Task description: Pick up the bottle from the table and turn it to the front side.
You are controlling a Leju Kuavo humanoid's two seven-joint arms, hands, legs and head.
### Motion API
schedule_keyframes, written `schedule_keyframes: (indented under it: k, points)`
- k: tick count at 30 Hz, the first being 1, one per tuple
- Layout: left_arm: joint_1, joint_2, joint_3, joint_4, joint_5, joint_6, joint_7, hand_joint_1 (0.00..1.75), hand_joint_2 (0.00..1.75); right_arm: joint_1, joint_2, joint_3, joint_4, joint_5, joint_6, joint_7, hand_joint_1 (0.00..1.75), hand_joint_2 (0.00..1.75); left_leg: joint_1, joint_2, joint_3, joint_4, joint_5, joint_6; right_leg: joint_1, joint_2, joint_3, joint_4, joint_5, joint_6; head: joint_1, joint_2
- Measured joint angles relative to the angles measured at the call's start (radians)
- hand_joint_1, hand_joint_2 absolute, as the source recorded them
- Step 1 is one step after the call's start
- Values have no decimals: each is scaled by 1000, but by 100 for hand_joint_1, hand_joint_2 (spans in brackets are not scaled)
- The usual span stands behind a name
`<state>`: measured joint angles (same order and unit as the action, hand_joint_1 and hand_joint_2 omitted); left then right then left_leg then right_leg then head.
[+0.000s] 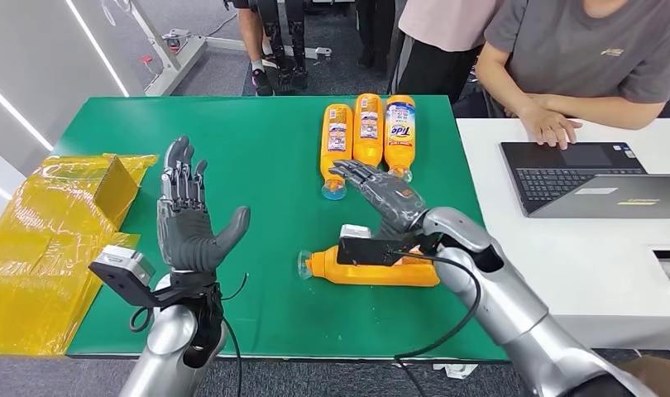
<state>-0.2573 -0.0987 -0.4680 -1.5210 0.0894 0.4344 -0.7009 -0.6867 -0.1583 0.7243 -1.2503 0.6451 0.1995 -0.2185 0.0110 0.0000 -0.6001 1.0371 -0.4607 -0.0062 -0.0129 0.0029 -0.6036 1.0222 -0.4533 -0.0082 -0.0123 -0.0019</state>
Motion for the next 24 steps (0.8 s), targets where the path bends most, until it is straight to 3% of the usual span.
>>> schedule_keyframes:
  k: [5, 9, 15, 24]
  points:
    - [-24, 6, -5, 10, 38, 4, 7, 0, 175, -141, -15, 98, 118, -56, 177, 5, 0, 175, 0, 0, 0, 0, 0, 0, 0, 0, 0, 0, 0, 0, 0, 0]
    - [-42, 11, -25, 22, 68, 7, 12, 0, 175, -208, -38, 209, 181, -98, 262, -8, 0, 175, 0, -1, 0, 0, 0, 0, 0, -1, 0, 0, 0, 0, 0, 0]
    - [-50, 13, -38, 31, 84, 16, 12, 0, 175, -238, -77, 339, 238, -188, 276, -17, 0, 175, 0, -1, 0, 0, 0, 0, 0, -1, 0, 0, 0, 0, 0, 0]
    - [-55, 13, -47, 34, 91, 7, 21, 0, 175, -248, -100, 451, 292, -207, 260, -33, 0, 175, 0, -1, 0, 0, 0, 0, 0, 0, 0, 0, 0, 0, 0, 0]
